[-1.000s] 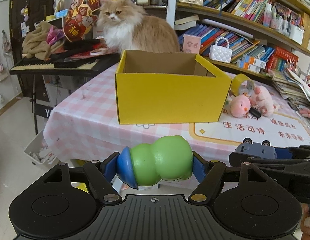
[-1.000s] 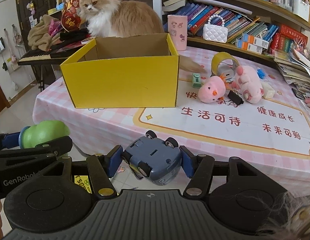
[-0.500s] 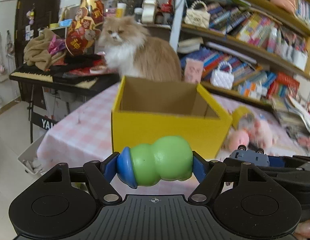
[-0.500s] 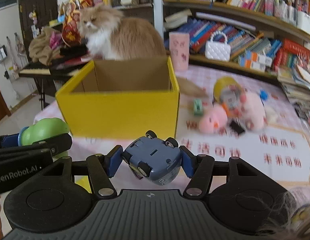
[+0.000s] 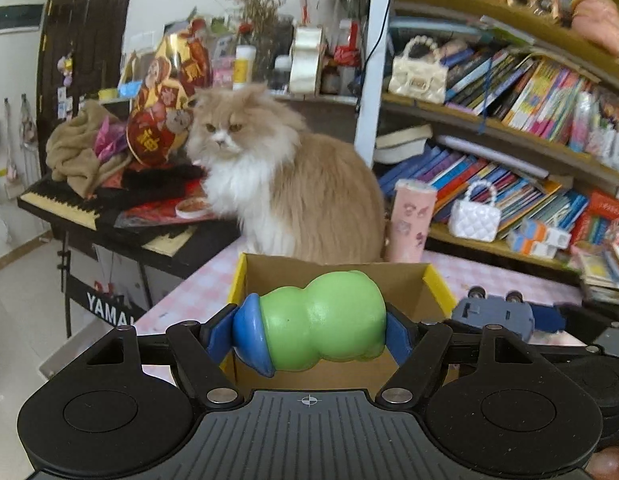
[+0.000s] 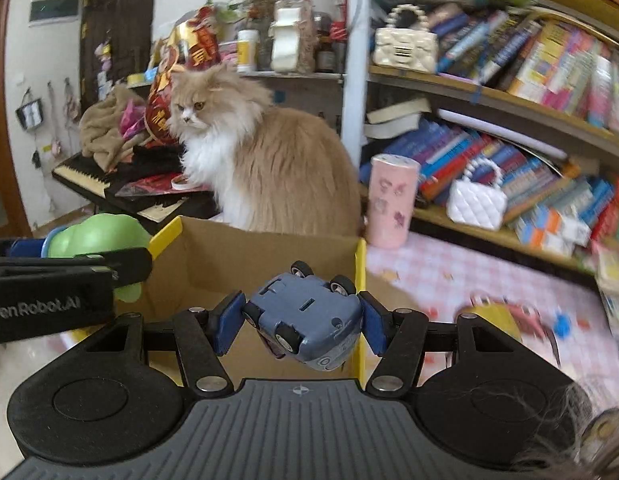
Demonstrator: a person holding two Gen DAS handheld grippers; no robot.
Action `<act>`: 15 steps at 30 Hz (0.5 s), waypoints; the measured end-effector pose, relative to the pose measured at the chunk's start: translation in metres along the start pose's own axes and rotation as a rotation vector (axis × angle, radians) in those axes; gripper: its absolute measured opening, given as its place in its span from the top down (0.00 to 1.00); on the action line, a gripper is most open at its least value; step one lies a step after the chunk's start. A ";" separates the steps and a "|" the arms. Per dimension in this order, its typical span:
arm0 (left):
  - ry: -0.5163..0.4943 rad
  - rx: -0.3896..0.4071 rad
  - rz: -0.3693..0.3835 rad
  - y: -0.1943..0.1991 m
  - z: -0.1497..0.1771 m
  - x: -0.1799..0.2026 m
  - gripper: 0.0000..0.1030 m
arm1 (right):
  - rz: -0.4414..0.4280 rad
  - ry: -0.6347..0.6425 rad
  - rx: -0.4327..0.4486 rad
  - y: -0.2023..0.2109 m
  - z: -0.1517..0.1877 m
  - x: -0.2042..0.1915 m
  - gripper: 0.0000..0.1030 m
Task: Organize objects
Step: 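Lower both toys into the yellow box and open both tools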
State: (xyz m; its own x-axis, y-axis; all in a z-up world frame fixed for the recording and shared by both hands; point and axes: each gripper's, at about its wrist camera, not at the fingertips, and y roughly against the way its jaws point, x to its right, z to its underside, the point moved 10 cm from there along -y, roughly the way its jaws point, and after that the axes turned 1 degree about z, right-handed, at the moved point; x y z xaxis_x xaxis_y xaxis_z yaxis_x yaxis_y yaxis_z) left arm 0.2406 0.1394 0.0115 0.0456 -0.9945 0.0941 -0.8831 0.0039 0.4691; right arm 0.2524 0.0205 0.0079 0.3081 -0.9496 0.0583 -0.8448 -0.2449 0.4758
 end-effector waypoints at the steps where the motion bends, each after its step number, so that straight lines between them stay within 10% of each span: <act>1: 0.003 -0.024 -0.006 -0.014 0.001 0.000 0.27 | -0.004 0.028 -0.006 -0.012 -0.002 0.000 0.44; 15: -0.081 -0.201 -0.105 -0.108 0.022 -0.002 0.27 | -0.207 0.541 -0.223 -0.128 0.024 -0.032 0.43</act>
State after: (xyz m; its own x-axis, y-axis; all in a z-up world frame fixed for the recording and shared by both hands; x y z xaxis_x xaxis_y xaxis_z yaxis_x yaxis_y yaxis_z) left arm 0.3251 0.1385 -0.0587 0.0870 -0.9957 -0.0312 -0.7647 -0.0869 0.6385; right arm 0.3397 0.0777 -0.0762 0.6838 -0.6381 0.3540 -0.6495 -0.3112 0.6937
